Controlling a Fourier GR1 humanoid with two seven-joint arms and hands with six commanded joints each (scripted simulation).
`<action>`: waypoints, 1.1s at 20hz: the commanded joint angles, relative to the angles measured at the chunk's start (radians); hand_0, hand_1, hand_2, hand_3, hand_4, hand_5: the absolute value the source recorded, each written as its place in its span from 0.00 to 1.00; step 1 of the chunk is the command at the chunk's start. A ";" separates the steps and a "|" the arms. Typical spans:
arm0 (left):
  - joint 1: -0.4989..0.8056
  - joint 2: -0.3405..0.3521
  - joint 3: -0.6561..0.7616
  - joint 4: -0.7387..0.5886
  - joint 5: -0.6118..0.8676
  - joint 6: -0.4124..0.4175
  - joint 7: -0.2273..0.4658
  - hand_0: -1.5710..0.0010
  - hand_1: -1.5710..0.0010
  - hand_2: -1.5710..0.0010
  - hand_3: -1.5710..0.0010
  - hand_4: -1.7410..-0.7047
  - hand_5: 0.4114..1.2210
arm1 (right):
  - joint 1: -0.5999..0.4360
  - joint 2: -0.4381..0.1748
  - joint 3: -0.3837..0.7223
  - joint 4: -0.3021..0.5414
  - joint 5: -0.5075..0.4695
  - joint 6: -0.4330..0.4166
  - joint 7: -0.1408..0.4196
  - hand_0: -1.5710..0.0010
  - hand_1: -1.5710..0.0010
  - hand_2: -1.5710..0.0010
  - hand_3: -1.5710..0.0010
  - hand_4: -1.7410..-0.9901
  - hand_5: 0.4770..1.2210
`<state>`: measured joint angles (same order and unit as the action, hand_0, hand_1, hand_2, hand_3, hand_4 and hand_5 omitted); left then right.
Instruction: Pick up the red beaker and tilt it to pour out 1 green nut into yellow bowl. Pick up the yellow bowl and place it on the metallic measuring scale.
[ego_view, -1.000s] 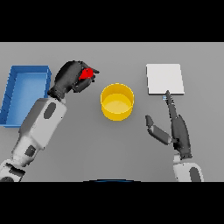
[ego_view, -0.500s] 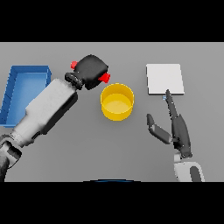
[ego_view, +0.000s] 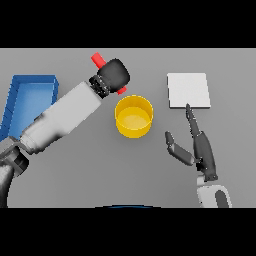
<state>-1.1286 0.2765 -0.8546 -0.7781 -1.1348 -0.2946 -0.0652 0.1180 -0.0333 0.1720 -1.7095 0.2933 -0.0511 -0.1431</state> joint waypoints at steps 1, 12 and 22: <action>0.000 -0.004 -0.016 0.006 -0.017 0.005 0.002 0.00 0.00 0.00 0.00 0.02 1.00 | 0.008 0.004 0.006 0.002 -0.002 0.006 -0.006 1.00 1.00 1.00 1.00 0.90 0.30; -0.047 -0.055 -0.170 0.030 -0.185 0.019 0.018 0.00 0.00 0.00 0.00 0.01 1.00 | -0.005 0.022 0.009 0.013 0.028 -0.030 0.007 1.00 1.00 1.00 1.00 0.88 0.27; -0.176 -0.107 -0.290 0.098 -0.302 -0.048 -0.086 0.00 0.00 0.00 0.00 0.01 1.00 | -0.010 0.014 0.006 0.004 0.030 -0.029 0.009 1.00 1.00 1.00 1.00 0.94 0.28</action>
<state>-1.3052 0.1704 -1.1447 -0.6798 -1.4372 -0.3431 -0.1517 0.1075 -0.0189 0.1781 -1.7053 0.3232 -0.0799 -0.1346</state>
